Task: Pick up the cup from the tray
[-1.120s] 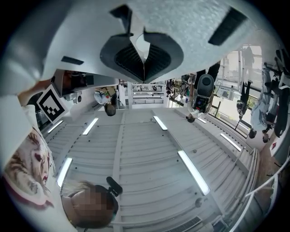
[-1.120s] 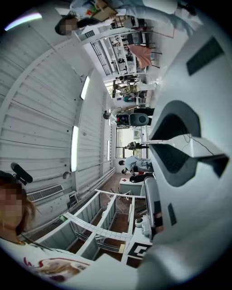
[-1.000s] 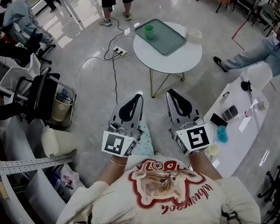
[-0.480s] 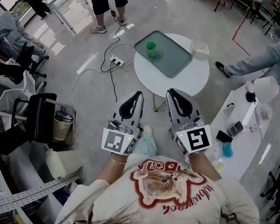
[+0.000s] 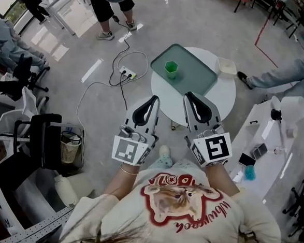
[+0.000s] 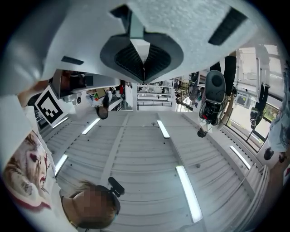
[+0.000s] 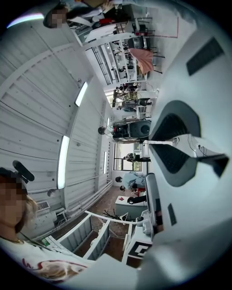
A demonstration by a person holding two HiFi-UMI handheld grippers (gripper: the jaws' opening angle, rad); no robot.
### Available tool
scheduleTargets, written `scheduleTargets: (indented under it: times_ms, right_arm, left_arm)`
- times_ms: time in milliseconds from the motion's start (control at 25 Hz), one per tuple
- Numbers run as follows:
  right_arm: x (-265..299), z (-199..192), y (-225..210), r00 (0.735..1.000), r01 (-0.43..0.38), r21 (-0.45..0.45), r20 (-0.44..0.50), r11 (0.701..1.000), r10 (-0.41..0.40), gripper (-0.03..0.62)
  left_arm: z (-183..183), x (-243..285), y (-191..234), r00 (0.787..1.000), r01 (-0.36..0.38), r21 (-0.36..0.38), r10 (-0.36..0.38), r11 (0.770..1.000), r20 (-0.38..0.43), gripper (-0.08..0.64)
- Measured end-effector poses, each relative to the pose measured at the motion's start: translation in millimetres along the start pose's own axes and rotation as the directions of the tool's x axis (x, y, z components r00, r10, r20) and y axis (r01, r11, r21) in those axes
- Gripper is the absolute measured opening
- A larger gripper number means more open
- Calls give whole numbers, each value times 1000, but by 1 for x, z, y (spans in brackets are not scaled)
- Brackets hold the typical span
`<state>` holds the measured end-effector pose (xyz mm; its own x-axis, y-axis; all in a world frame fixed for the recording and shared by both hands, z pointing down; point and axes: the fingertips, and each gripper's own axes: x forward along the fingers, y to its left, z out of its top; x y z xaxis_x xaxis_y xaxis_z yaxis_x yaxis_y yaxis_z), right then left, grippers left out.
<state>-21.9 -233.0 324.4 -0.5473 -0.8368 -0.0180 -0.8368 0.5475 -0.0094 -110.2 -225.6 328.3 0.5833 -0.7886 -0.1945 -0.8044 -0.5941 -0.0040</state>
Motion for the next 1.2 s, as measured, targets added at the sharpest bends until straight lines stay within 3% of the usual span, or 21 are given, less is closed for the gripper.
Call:
scheduleTargets:
  times_ms: [720, 1000, 1200]
  right_arm:
    - [65, -24, -36, 997, -58, 16, -40, 998, 59, 43]
    - [92, -82, -59, 985, -59, -28, -162, 998, 54, 44]
    - [115, -130, -70, 965, -83, -37, -254, 996, 71, 46]
  left_arm:
    - [-33, 53, 39, 997, -67, -15, 66, 998, -44, 14]
    - [-57, 61, 53, 991, -103, -69, 97, 992, -92, 14]
    - [-79, 55, 65, 985, -130, -63, 121, 990, -125, 14]
